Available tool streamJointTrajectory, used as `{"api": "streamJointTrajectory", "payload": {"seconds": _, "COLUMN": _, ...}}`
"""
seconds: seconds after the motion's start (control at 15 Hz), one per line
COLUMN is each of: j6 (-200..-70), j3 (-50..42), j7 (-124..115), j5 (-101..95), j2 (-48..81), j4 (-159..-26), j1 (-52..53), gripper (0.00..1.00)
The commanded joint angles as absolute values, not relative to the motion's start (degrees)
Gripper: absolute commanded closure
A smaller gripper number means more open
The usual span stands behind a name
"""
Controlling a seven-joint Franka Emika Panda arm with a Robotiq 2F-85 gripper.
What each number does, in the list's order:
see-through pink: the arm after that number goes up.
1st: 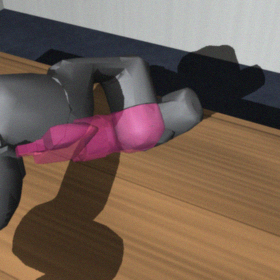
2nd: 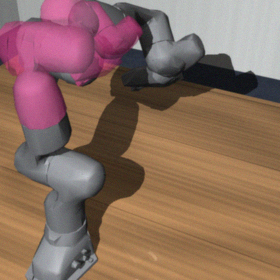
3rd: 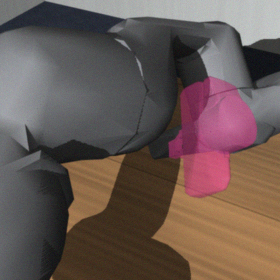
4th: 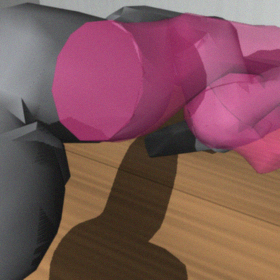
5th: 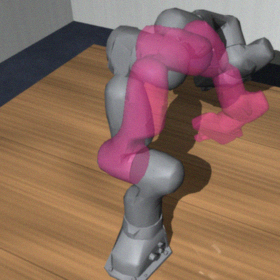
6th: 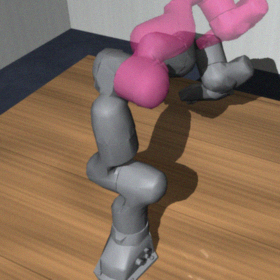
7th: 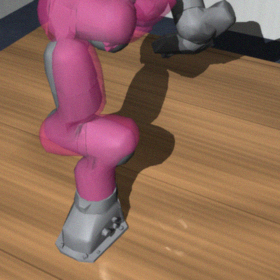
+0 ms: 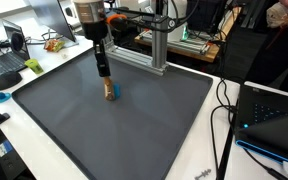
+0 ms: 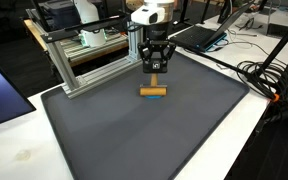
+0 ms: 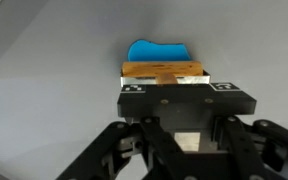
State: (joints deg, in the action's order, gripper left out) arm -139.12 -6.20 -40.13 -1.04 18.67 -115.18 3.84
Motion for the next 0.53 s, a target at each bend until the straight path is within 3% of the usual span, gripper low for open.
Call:
{"api": "streamJointTrajectory", "payload": {"seconds": 0.0, "j6": -139.69, "j3": -6.18, "j7": -40.15, "j5": -1.35, "j2": 22.34, "j4": -113.58, "j1": 3.81, "gripper": 0.78}}
{"api": "streamJointTrajectory", "payload": {"seconds": 0.47, "j6": -139.93, "j3": -6.39, "j7": -40.33, "j5": -1.55, "j2": 23.09, "j4": -112.96, "j1": 3.81, "gripper": 0.78}}
